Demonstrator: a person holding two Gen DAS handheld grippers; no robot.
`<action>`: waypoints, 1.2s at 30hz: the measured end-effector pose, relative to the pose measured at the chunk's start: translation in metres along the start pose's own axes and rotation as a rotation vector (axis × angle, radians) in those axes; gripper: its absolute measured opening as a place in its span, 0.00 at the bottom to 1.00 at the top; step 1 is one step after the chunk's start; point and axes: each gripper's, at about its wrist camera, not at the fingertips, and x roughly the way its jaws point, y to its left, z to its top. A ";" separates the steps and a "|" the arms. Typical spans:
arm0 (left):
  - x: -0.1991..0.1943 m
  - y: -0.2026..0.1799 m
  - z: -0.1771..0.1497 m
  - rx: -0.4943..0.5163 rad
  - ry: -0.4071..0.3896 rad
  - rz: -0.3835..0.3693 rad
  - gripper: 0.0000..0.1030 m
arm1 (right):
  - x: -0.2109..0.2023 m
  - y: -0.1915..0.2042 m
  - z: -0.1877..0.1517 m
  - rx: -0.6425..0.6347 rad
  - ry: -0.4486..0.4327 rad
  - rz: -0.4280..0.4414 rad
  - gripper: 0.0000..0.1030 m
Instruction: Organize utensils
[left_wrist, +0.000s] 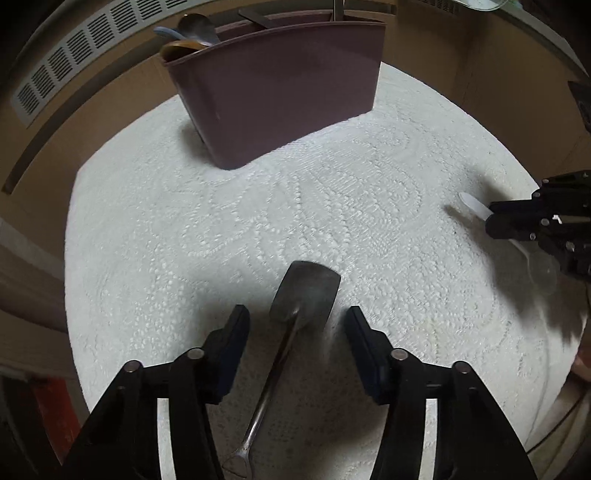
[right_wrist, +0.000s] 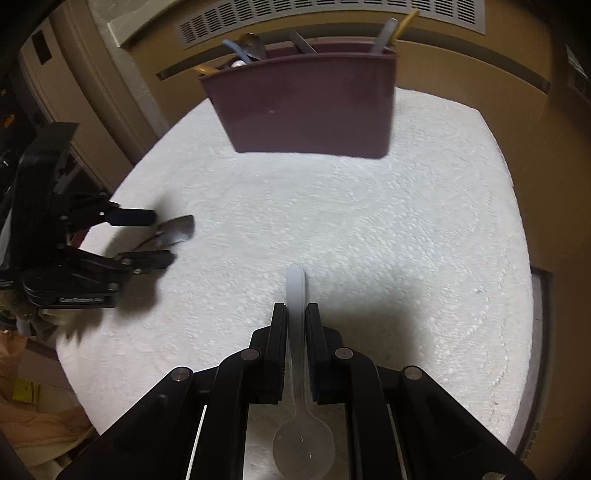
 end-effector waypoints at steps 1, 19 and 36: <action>0.002 0.000 0.004 0.004 0.008 -0.006 0.49 | -0.001 0.002 0.001 -0.003 -0.006 0.007 0.10; -0.102 0.002 -0.019 -0.388 -0.427 -0.152 0.32 | -0.068 0.012 0.013 0.028 -0.238 0.049 0.10; -0.061 -0.013 0.018 -0.230 -0.284 -0.174 0.53 | -0.061 -0.014 0.018 0.085 -0.277 -0.030 0.10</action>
